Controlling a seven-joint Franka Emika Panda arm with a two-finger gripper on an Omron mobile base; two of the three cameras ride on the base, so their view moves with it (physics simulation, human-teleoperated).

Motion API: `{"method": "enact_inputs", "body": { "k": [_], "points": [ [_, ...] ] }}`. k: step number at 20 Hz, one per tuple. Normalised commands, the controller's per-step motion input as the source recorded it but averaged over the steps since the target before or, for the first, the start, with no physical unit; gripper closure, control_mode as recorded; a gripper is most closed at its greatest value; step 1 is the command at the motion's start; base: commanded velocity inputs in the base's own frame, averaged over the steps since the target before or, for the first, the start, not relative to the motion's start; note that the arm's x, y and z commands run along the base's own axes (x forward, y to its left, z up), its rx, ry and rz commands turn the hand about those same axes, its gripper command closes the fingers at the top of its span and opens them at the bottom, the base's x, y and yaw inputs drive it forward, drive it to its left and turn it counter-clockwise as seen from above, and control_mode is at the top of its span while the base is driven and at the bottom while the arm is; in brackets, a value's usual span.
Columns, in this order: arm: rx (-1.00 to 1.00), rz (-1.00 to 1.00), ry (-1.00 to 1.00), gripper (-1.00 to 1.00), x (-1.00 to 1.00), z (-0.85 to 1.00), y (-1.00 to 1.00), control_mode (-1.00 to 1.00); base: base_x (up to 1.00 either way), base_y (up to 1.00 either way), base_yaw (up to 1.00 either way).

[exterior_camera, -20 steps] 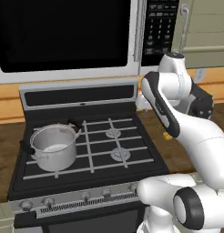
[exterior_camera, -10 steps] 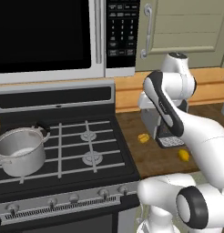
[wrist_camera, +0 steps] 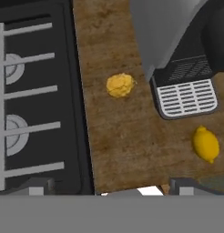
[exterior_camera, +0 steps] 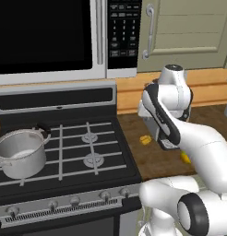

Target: Put the lemon and squash in the pot. Retrieve the spatula and lightly stir the vegetables in the pot.

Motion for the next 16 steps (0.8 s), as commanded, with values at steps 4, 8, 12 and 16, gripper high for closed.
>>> {"method": "enact_inputs", "body": {
  "k": [4, 8, 12, 16],
  "points": [
    [0.0, -0.4, 0.0, -1.0, 0.0, -0.44, 0.13, -1.0, 0.0, 0.0, 0.0],
    [0.01, -0.37, 0.0, -1.0, 0.0, -0.36, 0.09, -1.0, 0.0, 0.0, 0.0],
    [0.01, -0.35, 0.01, -1.0, 0.24, -0.37, 0.02, -1.0, 0.0, 0.0, 0.0],
    [0.0, -0.2, 0.23, -1.0, 0.61, -0.16, -0.13, -1.0, 0.0, 0.0, 0.0]
  ]
}}
